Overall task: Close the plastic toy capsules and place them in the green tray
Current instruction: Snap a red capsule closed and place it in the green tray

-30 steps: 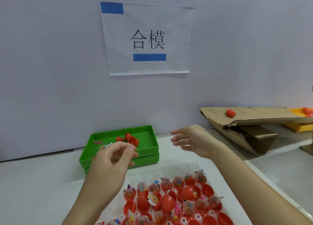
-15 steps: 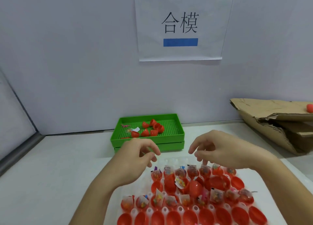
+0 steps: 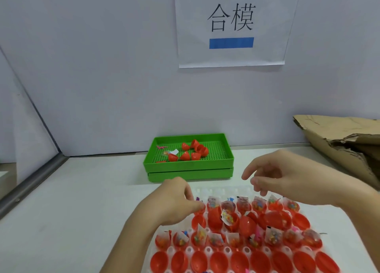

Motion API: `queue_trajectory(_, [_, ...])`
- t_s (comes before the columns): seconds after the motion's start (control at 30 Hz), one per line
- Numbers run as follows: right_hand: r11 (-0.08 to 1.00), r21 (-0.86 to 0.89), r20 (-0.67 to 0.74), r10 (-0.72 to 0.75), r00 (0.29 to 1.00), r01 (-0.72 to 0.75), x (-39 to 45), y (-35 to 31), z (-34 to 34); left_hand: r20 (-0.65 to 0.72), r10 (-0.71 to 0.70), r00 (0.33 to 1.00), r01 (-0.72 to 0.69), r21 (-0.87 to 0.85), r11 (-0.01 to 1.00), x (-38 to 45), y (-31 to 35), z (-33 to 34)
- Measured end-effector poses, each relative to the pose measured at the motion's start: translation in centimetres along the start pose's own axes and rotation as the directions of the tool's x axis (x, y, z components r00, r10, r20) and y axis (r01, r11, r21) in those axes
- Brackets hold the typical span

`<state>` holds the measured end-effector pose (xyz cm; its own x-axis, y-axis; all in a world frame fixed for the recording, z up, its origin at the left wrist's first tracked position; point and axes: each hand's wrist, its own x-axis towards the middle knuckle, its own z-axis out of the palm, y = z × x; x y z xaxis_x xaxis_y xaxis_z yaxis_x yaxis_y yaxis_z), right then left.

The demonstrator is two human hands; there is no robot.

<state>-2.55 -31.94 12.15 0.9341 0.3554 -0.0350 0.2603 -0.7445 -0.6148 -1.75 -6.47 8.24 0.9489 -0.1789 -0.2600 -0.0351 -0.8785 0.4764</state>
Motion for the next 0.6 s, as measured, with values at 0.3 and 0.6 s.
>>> queue_trajectory(0.3, [0.998,-0.016,0.031,-0.065,0.997,0.065,0.3,-1.0,1.5,0.064,-0.132,0.989,0.113,0.245,0.963,-1.0,1.4,1.0])
queue_trajectory(0.6, [0.988,-0.096,0.004,-0.119,0.993,0.119,0.7,-1.5,2.7,0.017,-0.163,0.986,0.152,0.273,0.950,-0.6,1.5,1.9])
